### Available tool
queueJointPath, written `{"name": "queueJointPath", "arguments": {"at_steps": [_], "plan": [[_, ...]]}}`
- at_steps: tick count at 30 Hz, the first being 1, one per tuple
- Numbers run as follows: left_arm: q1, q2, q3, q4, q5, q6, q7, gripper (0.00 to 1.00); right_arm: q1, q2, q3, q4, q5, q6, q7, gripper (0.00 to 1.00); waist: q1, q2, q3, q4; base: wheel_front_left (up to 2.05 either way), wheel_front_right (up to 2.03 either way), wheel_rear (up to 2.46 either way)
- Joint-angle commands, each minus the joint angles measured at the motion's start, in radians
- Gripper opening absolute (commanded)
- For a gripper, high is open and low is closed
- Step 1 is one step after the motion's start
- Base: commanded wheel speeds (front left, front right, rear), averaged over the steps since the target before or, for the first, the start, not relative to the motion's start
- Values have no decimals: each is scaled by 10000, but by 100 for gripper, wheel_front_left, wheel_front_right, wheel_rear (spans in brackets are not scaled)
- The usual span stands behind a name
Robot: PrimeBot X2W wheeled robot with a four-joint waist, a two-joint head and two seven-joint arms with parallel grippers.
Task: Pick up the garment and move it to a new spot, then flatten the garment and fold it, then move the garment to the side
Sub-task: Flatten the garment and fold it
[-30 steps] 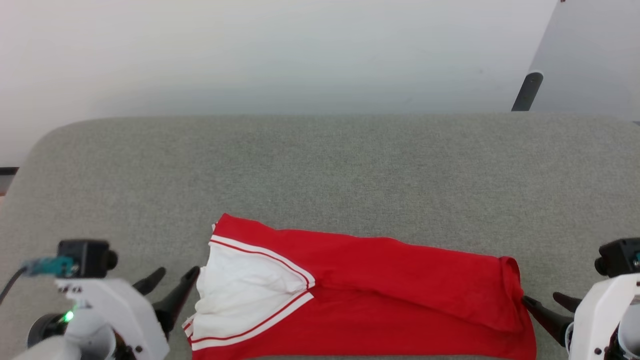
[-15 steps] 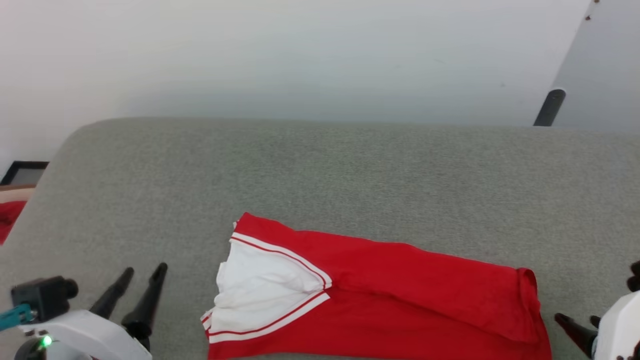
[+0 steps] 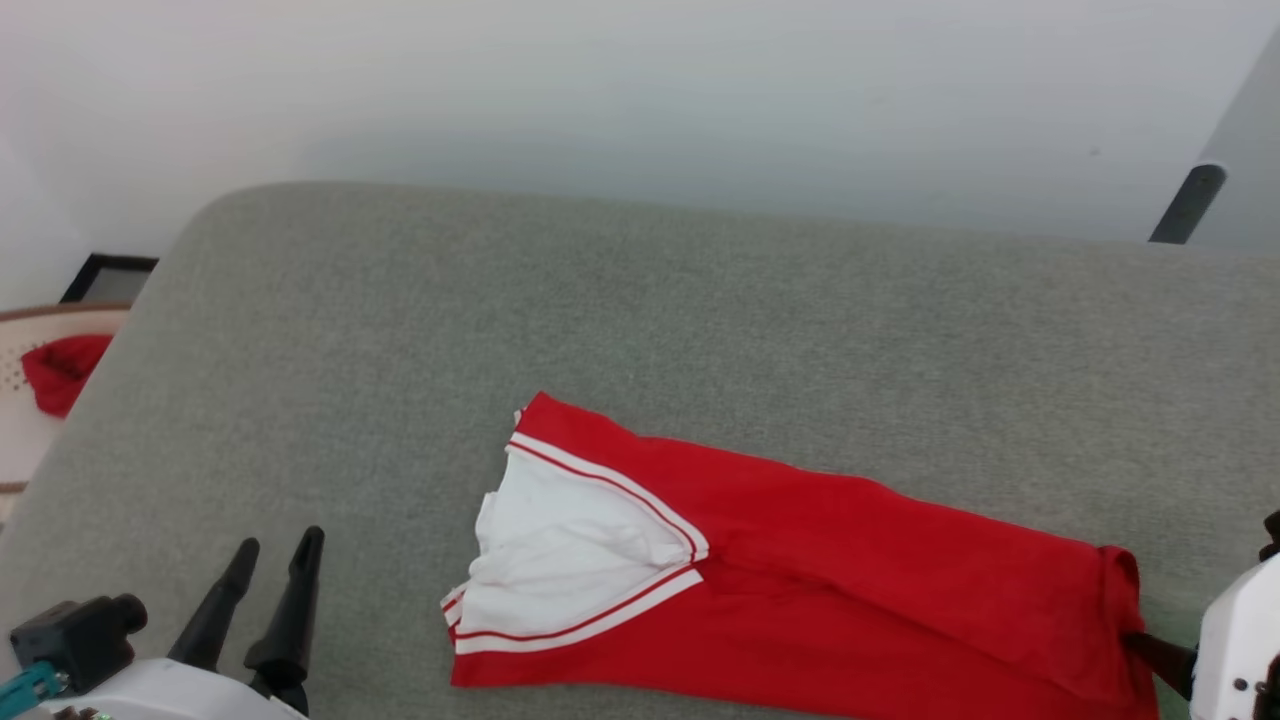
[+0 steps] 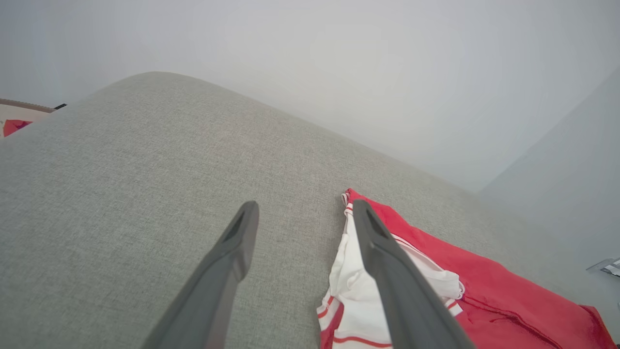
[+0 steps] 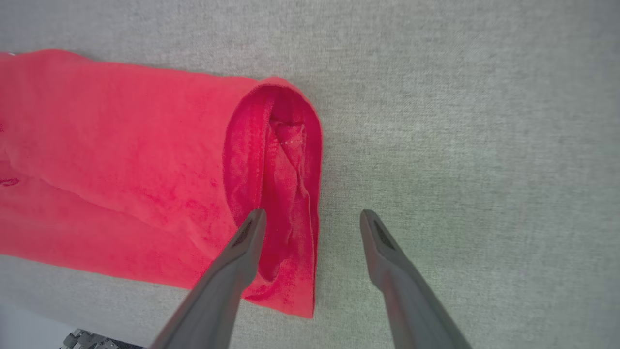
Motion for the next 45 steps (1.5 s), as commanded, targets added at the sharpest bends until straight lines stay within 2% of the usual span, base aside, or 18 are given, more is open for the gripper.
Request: {"name": "queueJointPath", "arguments": {"at_steps": [1,12,13,14,18,26,32,41,45], "plan": [[104,-180,158,74,197,-126,-32,100,-191,78,34,205,-101,0,34,100,0,0,249,225,0,0,0],[203,-1286,1102,546,889,-751,-33,100,-805,224,272,1842,-192,0,65,100,0,0,702,555,0,0,0],[197,-1398,1160,586,893,-817,-33,100,-861,212,377,1968,-122,0,51,82,0,0,734,577,0,0,0],[190,-1462,1215,615,959,-862,-33,100,-915,217,418,2068,-40,0,-34,0,0,0,760,592,0,0,0],[229,-1740,1460,722,1096,-1024,-33,100,-1101,121,579,2367,200,1,-110,0,0,0,845,606,0,0,0],[397,-2089,1885,827,1365,-1262,-33,100,-1645,-520,594,2572,351,-8,-306,0,0,0,856,462,0,0,0],[567,-2152,2027,874,1502,-1256,-33,100,-1853,-878,421,2710,237,-8,-358,0,0,0,713,228,0,0,0],[785,-2195,2105,855,1478,-1281,-34,100,-2172,-1726,-287,3560,-283,-7,-707,0,0,0,495,-117,0,0,0],[886,-2149,2106,853,1430,-1265,9,100,-2322,-1781,-386,3827,-248,-7,-734,0,0,0,382,-223,0,0,0]]}}
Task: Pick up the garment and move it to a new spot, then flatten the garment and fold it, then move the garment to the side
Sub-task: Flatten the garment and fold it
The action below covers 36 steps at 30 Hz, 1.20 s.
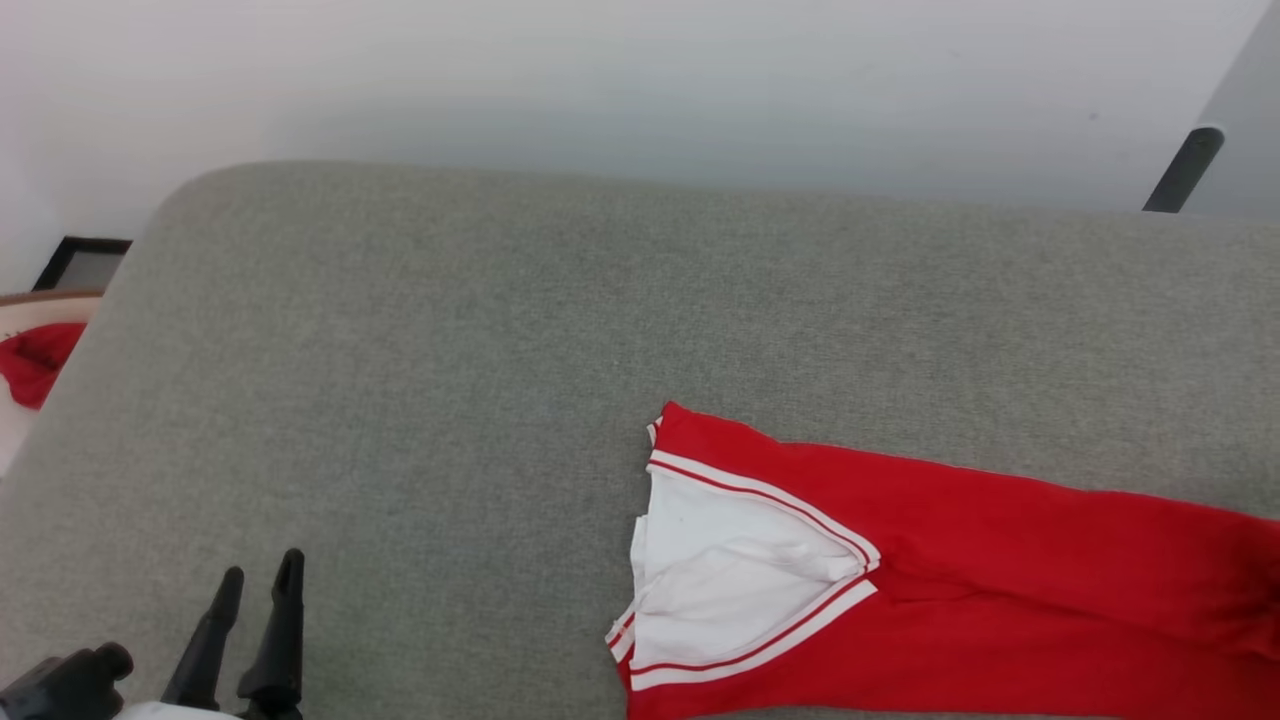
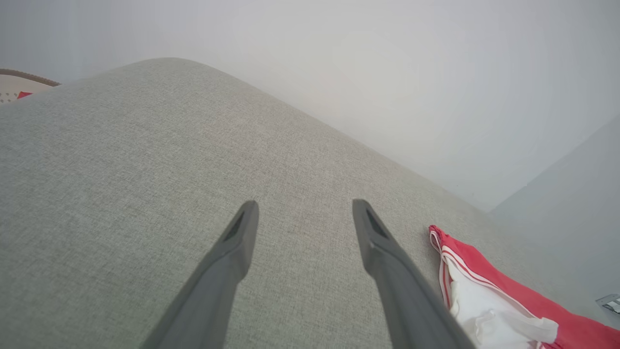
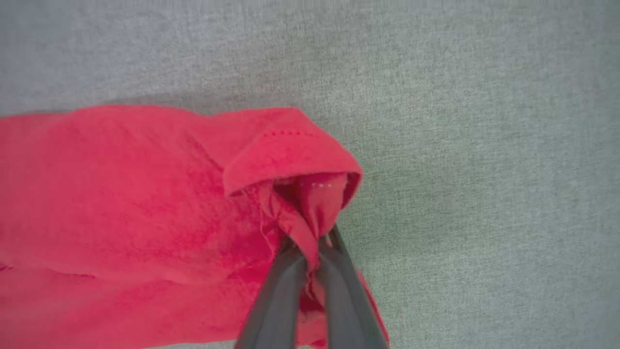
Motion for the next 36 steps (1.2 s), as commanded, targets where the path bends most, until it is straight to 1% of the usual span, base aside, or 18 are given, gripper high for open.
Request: {"name": "queueJointPath", "arguments": {"at_steps": [1,5,10,14,17,20,22,26,31,36], "plan": [[132,38,17,5,-25,8,-3,100,-136,74,19,-36,144,-14,7,0,0,0,-81,-65,0,0,0],[256,93,22,-12,49,54,-4,100,-101,389,218,-545,928,-13,344,0,0,0,-275,-146,0,0,0],[422,50,1,18,26,84,-7,100,216,920,606,-1782,1992,-11,966,0,0,0,-533,-166,0,0,0],[464,-15,-62,36,-4,83,5,100,381,1637,915,-2834,2616,-11,1519,0,0,0,-685,-99,0,0,0],[379,-82,-161,70,18,54,36,100,420,2269,1280,-3396,2743,-11,1743,0,0,0,-759,18,0,0,0],[210,-154,-312,121,65,10,101,100,339,2798,1781,-3752,2636,-11,1776,0,0,0,-794,199,0,0,0],[101,-210,-404,166,95,-8,121,100,249,3112,2115,-3818,2626,-11,1680,0,0,0,-809,342,0,0,0],[-174,-341,-645,307,137,-117,203,100,48,3488,2746,-3573,2498,-11,1239,0,0,0,-787,690,0,0,0],[-563,-496,-912,522,204,-269,324,100,-272,3645,3484,-2879,2308,-11,441,0,0,0,-710,1165,0,0,0],[-852,-654,-1078,772,191,-379,330,100,-678,3671,4208,-1930,2502,-11,-388,0,0,0,-608,1481,0,0,0]]}}
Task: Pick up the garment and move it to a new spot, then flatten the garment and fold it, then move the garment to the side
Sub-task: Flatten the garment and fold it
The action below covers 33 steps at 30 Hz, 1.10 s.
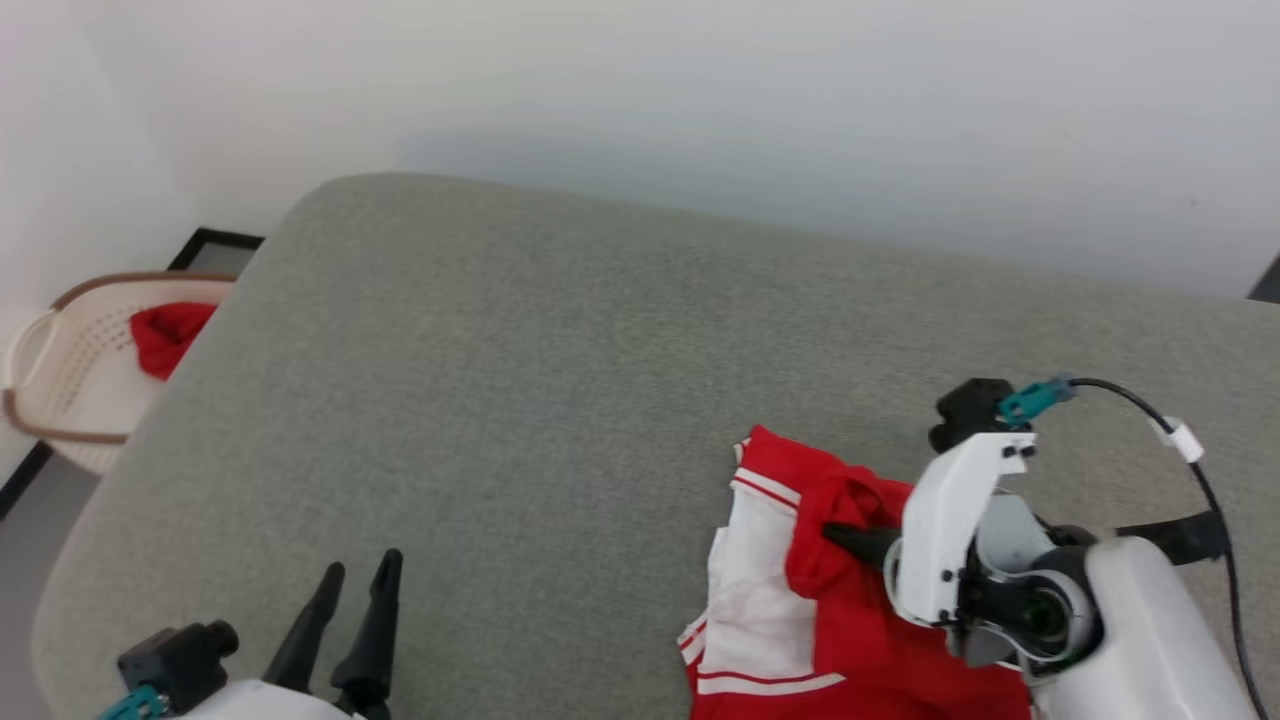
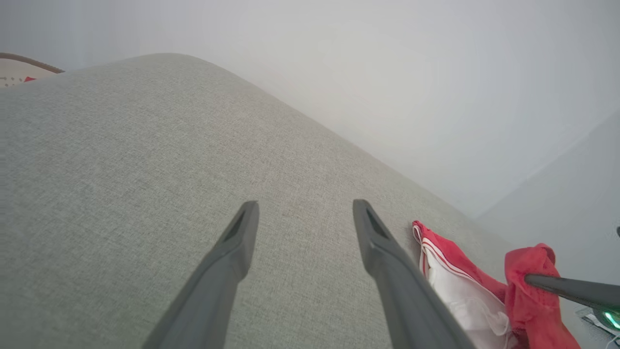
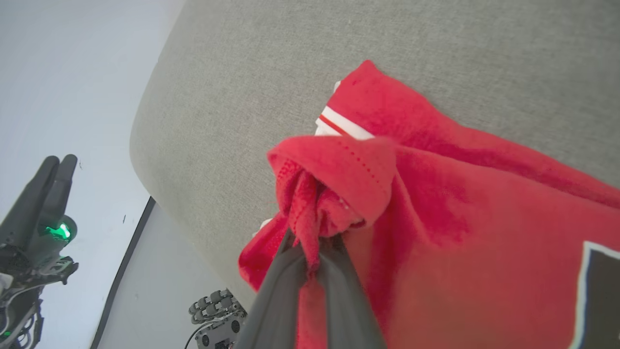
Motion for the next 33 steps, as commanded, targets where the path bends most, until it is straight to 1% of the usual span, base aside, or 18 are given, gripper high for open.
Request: {"name": "queueJointPath", "arguments": {"at_steps": [1,5,6,9,10,11,13,14,15,20,24,26,29,33], "plan": [[-136,-56,-34,71,17,-70,-30,100,-233,20,185,280,97,-7,-304,0,0,0,105,218,0,0,0],[-296,-160,-118,255,34,-142,-57,100,-629,23,737,1174,175,-6,-1118,0,0,0,178,354,0,0,0],[-296,-160,-118,255,34,-142,-57,100,-629,23,737,1174,175,-6,-1118,0,0,0,178,354,0,0,0],[-363,-194,-170,376,32,-209,-51,100,-958,24,1069,1828,203,-6,-1636,0,0,0,216,408,0,0,0],[-391,-203,-179,405,26,-210,-50,100,-1059,23,1185,2007,172,-6,-1762,21,0,0,224,412,0,0,0],[-404,-205,-176,432,19,-206,-57,100,-1155,26,1274,2171,193,-6,-1881,40,0,0,235,406,0,0,0],[-412,-203,-150,485,-2,-234,-80,100,-1357,25,1484,2412,270,-6,-2049,47,0,0,248,360,0,0,0],[-393,-198,-117,508,-16,-236,-102,100,-1454,28,1597,2497,307,-6,-2110,76,0,0,250,309,0,0,0],[-364,-191,-89,528,-25,-234,-117,100,-1534,24,1662,2558,364,-6,-2182,100,0,0,248,248,0,0,0],[-213,-110,36,533,11,-163,-162,100,-1802,24,1983,2540,588,-6,-2383,100,0,0,172,-169,0,0,0],[-61,-5,170,425,47,-107,-215,100,-1829,8,2004,2142,701,-6,-2555,100,0,0,77,-654,0,0,0],[45,60,258,343,34,-54,-221,100,-1719,-101,2004,1793,783,-6,-2622,100,0,0,28,-926,0,0,0],[211,160,384,215,71,25,-237,100,-1481,-554,2113,1060,882,-6,-2779,100,0,0,-29,-1357,0,0,0],[476,298,573,39,99,145,-272,100,-1116,-1398,2215,-25,909,-6,-3565,100,0,0,-104,-1945,0,0,0]]}}
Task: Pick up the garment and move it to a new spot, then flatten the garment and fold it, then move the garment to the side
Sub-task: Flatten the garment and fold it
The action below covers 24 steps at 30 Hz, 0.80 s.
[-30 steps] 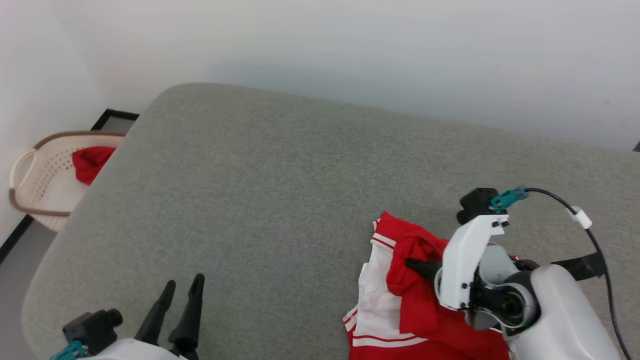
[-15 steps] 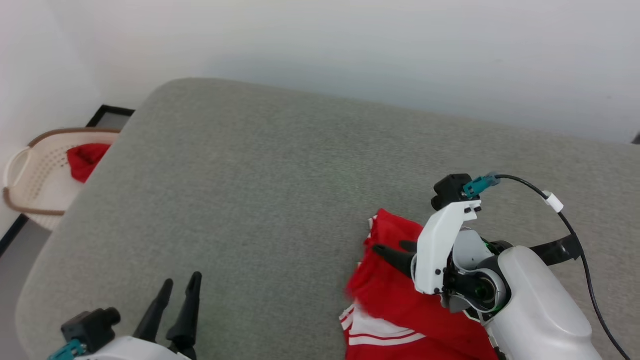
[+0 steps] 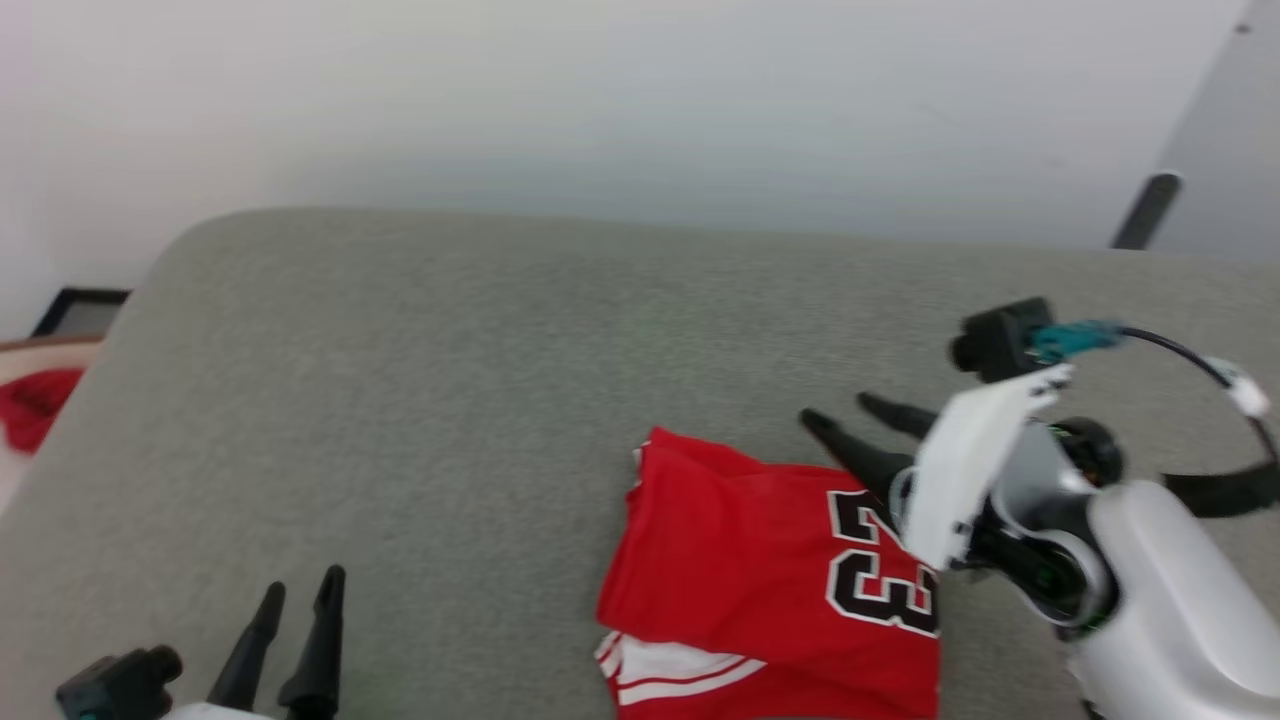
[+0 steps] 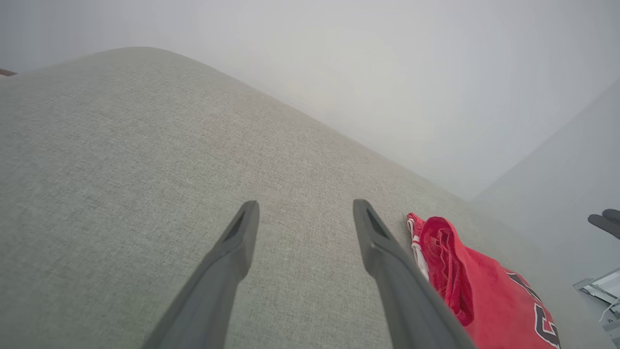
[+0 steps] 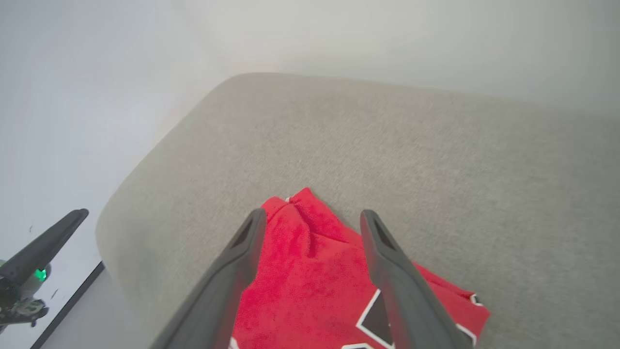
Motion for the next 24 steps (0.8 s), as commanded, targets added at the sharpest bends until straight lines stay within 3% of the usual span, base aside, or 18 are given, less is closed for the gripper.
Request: {"name": "queueJointPath", "arguments": {"at_steps": [1,8,16,24], "plan": [[122,52,53,-56,94,54,-46,100,191,-159,62,-179,24,-4,-198,100,0,0,-129,-613,0,0,0],[533,198,342,-350,182,221,-79,100,1135,-1380,-144,-1105,-53,-4,-2081,100,0,0,-260,-1437,0,0,0],[810,313,716,-620,514,266,-141,100,2199,-2037,-486,-1301,-242,-4,-4089,100,0,0,-313,-2026,0,0,0],[1002,199,1471,-783,1267,356,-162,100,3176,-2608,-745,-1205,-691,-4,-5747,100,0,0,-507,-2146,0,0,0]]}}
